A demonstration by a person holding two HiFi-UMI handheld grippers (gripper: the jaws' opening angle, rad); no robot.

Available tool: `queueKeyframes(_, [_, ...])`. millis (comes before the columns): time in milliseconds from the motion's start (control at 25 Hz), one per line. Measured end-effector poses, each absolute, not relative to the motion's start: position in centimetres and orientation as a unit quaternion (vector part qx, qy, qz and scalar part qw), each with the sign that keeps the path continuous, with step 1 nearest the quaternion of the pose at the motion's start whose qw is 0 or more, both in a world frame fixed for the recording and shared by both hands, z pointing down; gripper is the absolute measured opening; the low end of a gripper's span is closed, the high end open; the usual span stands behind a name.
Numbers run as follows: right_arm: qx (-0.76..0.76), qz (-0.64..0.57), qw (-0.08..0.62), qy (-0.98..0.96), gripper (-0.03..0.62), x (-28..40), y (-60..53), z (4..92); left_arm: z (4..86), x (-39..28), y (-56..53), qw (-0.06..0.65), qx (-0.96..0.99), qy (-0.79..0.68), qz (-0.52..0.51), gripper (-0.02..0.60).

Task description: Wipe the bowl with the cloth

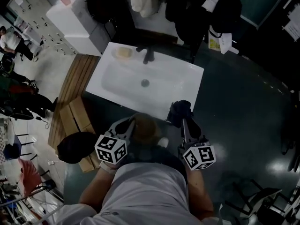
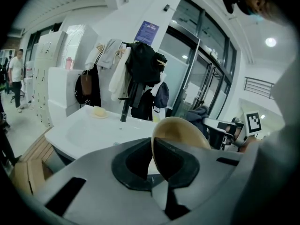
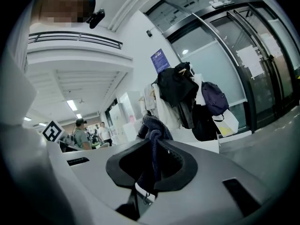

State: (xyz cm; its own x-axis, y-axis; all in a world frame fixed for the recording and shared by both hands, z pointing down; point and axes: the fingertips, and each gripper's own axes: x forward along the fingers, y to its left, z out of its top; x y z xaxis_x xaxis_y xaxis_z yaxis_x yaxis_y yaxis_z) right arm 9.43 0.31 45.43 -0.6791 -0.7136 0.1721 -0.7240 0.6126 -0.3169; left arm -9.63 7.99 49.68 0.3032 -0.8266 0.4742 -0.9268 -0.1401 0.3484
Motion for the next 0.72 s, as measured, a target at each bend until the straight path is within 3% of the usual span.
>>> queueKeyframes(720, [0.395, 0.195, -0.012, -0.898, 0.048, 13.7, -4.0, 44.2, 48.0, -4.6, 2.4, 0.287, 0.755, -0.581, 0.103, 0.021])
